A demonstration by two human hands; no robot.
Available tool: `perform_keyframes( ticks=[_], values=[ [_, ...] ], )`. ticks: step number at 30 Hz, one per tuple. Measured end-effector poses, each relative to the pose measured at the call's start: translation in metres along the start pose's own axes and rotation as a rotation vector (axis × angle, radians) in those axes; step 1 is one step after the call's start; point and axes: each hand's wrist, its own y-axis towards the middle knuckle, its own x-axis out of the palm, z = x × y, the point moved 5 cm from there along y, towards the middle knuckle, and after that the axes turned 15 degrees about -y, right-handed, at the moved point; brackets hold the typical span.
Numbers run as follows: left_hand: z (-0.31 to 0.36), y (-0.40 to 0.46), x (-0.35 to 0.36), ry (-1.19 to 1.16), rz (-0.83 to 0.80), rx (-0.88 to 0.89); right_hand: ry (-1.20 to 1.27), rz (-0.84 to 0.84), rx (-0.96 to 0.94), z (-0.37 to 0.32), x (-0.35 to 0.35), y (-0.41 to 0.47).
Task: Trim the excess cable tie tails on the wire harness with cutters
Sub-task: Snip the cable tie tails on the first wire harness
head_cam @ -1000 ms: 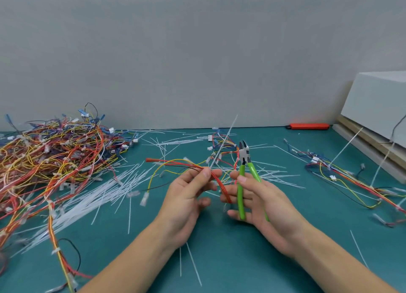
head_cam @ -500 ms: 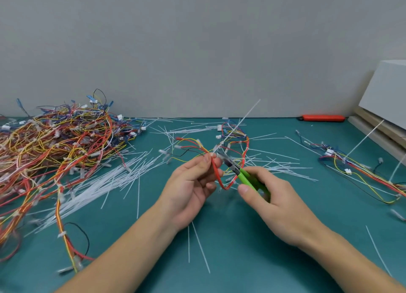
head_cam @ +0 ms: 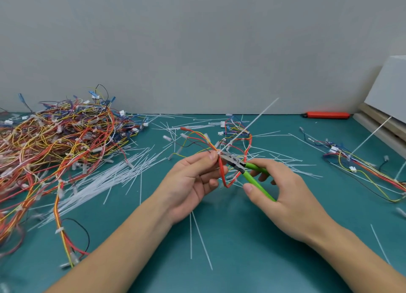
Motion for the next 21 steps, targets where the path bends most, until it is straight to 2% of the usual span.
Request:
perform_keyframes(
  ticks=[6,21],
  values=[
    [-0.007,-0.003,0.002,0.066,-0.050,-0.052,-0.023,0.005,-0.037,-0.002,0.000,-0.001],
    [-0.012,-0.004,0.000,0.070,-0.036,-0.130,-0.068,0.053,-0.096,-0.003,0.002,0.000]
  ],
)
